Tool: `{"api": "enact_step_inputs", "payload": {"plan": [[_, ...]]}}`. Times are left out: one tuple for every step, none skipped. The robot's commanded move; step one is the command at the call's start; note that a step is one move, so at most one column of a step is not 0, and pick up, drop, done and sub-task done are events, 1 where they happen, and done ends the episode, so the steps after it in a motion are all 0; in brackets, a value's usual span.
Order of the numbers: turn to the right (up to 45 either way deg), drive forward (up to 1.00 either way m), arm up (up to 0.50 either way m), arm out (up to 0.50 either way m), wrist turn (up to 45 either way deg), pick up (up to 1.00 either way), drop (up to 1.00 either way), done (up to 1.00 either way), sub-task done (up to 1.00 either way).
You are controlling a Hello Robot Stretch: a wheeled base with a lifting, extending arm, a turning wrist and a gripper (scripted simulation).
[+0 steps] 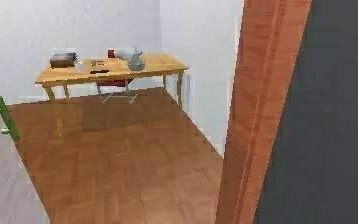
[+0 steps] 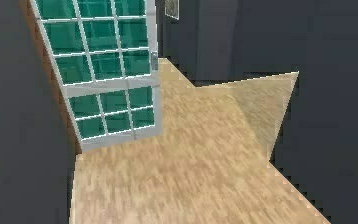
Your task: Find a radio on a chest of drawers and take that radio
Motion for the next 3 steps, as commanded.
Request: {"api": "enact_step_inputs", "payload": {"plan": [[-27.0,0.0,0.0,0.0,0.0,0.0,0.0,0.0,0.0],[0.0,0.6,0.0,0.0,0.0,0.0,0.0,0.0,0.0],[3.0,0.0,0.0,0.0,0.0,0.0,0.0,0.0,0.0]]}}
